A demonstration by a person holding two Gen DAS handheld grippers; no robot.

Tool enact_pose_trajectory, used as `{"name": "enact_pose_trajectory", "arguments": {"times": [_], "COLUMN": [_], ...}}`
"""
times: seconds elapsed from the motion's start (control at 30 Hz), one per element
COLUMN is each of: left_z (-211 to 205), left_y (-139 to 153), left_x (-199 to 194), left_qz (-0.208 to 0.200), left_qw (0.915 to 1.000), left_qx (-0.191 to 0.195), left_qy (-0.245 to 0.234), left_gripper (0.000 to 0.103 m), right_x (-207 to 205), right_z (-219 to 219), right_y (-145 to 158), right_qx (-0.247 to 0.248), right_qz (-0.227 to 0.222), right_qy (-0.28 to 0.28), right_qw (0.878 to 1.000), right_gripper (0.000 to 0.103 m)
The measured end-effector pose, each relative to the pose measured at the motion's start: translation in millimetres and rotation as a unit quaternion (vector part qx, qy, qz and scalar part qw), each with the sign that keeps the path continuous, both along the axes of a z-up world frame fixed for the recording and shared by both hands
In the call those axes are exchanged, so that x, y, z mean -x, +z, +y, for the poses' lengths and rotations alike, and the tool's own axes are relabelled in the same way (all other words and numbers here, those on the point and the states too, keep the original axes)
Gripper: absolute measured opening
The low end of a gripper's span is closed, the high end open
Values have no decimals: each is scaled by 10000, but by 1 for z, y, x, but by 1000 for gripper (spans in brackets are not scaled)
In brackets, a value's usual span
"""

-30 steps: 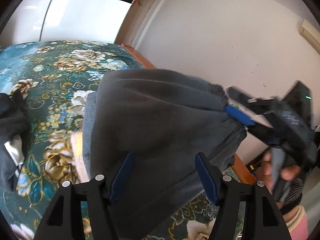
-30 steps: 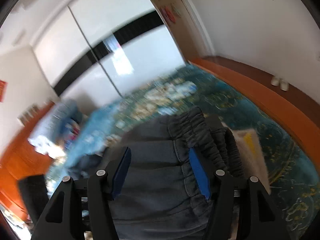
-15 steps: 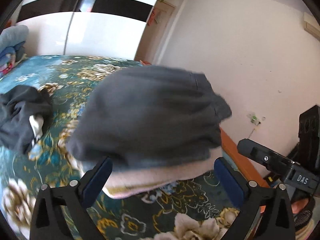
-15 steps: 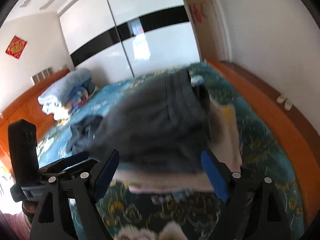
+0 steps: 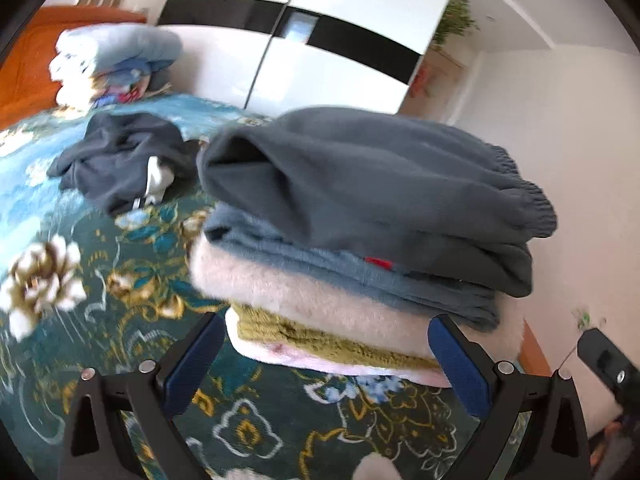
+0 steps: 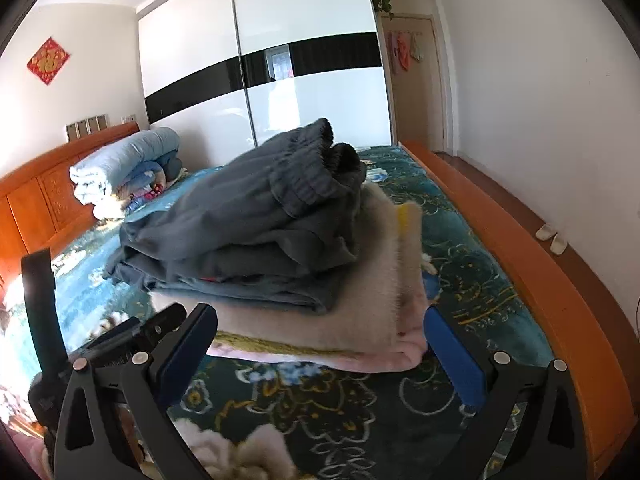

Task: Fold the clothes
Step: 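Open both grippers and pull them back from the clothes stack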

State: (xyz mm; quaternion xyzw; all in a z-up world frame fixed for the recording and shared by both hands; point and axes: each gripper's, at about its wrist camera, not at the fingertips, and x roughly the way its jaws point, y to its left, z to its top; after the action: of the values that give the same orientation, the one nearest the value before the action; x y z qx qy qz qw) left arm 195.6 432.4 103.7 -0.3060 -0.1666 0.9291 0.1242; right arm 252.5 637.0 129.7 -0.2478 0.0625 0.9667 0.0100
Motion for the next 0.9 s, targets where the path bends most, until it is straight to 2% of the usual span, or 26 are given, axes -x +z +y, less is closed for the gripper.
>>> {"name": "enact_pose_trajectory", "arguments": {"times": [0.13, 0.27, 0.33, 0.53, 0.63, 0.9], "left_z": [15, 29, 31, 31, 35, 44], "left_y": [-10, -13, -13, -16, -16, -18], "left_x": [-3, -5, -7, -15, -20, -34], "left_qz": [102, 281, 380, 591, 668, 1055], "left_qw": [9990, 9973, 9960, 9937, 9923, 9835], "left_qx": [320, 669, 811, 941, 1038, 1470], "left_qy": [294, 52, 75, 169, 44, -73], "left_gripper": [103, 103, 103, 103, 103, 103], "right_x": [2, 11, 13, 12, 12, 10], "right_z": [6, 6, 5, 3, 0, -24], "right_y": [-11, -22, -28, -45, -49, -52], "right_qx": [-151, -274, -248, -209, -245, -395], "right_qz": [152, 210, 238, 320, 315, 360], "right_qy": [-52, 33, 106, 223, 266, 572], "right_qw": [9998, 9994, 9994, 9990, 9988, 9969], "right_gripper": [103, 103, 103, 103, 103, 103]}}
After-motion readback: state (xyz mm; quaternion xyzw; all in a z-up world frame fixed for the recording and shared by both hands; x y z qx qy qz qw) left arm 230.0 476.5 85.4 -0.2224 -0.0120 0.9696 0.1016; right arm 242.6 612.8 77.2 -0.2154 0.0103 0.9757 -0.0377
